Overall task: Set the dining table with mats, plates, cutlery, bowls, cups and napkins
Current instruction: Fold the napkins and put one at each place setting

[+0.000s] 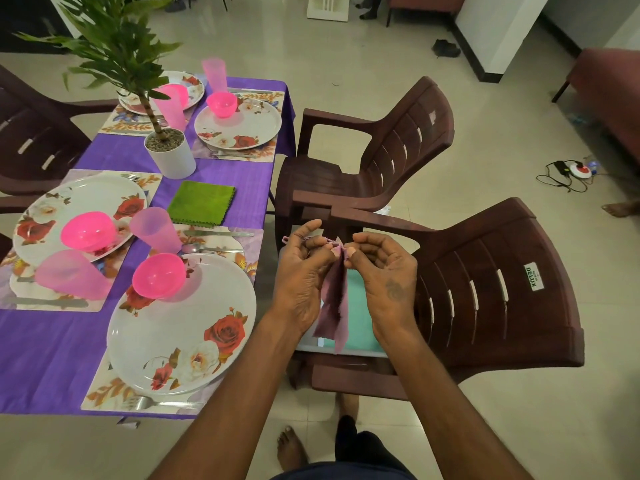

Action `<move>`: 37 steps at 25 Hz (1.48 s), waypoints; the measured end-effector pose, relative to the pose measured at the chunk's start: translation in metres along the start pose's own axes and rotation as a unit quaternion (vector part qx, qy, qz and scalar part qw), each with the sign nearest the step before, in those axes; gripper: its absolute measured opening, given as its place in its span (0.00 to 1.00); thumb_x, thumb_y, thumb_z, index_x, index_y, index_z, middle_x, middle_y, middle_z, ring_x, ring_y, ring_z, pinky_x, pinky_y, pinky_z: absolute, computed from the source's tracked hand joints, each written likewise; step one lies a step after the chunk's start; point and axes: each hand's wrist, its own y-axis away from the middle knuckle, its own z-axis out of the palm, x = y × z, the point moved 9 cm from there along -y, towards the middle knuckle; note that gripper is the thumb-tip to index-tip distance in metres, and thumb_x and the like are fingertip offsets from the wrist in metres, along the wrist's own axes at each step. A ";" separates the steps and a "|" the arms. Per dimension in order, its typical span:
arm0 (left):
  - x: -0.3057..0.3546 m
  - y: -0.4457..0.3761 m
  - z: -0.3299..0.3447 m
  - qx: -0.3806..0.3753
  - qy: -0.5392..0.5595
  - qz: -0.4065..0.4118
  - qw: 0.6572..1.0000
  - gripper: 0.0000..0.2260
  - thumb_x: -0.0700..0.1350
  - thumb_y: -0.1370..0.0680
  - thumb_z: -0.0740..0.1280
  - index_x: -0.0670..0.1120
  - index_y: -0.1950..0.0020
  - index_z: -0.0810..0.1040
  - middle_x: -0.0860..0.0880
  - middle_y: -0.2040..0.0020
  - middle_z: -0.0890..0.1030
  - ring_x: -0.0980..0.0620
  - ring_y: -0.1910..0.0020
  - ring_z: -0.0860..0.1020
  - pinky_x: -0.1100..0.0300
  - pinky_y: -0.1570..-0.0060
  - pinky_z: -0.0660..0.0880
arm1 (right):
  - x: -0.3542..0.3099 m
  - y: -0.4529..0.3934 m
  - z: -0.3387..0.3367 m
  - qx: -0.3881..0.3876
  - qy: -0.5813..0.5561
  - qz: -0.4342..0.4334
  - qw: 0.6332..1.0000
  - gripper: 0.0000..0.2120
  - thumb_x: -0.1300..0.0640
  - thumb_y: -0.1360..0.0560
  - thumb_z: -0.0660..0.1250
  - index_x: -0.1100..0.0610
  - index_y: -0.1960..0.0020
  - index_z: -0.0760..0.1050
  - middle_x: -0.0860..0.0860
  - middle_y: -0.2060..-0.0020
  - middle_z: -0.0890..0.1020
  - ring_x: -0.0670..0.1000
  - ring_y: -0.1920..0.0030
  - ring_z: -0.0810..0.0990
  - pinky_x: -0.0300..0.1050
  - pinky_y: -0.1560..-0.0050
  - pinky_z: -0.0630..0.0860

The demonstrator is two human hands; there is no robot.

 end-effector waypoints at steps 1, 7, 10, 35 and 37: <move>0.000 0.001 0.003 -0.003 -0.017 0.003 1.000 0.20 0.29 0.23 0.68 0.47 0.35 0.76 0.46 0.55 0.79 0.49 0.51 0.83 0.57 0.49 0.81 | -0.003 0.001 0.002 -0.004 0.010 -0.010 1.000 0.10 0.66 0.25 0.74 0.58 0.45 0.82 0.53 0.54 0.86 0.54 0.50 0.85 0.53 0.43 0.83; 0.013 0.006 0.004 0.032 -0.113 0.048 0.992 0.21 0.31 0.24 0.72 0.47 0.35 0.76 0.49 0.57 0.79 0.53 0.55 0.83 0.53 0.48 0.82 | -0.010 0.000 -0.004 0.008 0.035 -0.037 0.999 0.14 0.66 0.26 0.75 0.56 0.42 0.79 0.50 0.55 0.83 0.53 0.51 0.85 0.57 0.45 0.83; 0.012 0.010 0.009 0.022 -0.111 0.042 0.993 0.21 0.31 0.24 0.72 0.45 0.34 0.75 0.46 0.54 0.81 0.51 0.53 0.84 0.57 0.51 0.81 | -0.016 0.005 0.000 -0.001 0.054 -0.049 0.997 0.15 0.63 0.26 0.76 0.56 0.42 0.79 0.49 0.54 0.83 0.49 0.50 0.84 0.47 0.46 0.83; -0.003 0.002 -0.017 -0.110 -0.277 0.031 0.954 0.10 0.46 0.14 0.60 0.51 0.35 0.75 0.52 0.42 0.83 0.52 0.39 0.81 0.49 0.36 0.78 | -0.044 -0.011 0.010 -0.164 0.370 -0.205 0.891 0.04 0.60 0.23 0.72 0.55 0.50 0.80 0.48 0.49 0.80 0.37 0.48 0.76 0.30 0.48 0.73; -0.026 0.006 -0.022 -0.151 -0.376 0.004 0.914 0.13 0.56 0.16 0.59 0.56 0.33 0.75 0.57 0.38 0.80 0.57 0.36 0.77 0.49 0.33 0.75 | -0.051 -0.014 0.004 -0.168 0.358 -0.194 0.898 0.03 0.60 0.21 0.69 0.53 0.49 0.78 0.46 0.49 0.80 0.36 0.46 0.76 0.27 0.49 0.72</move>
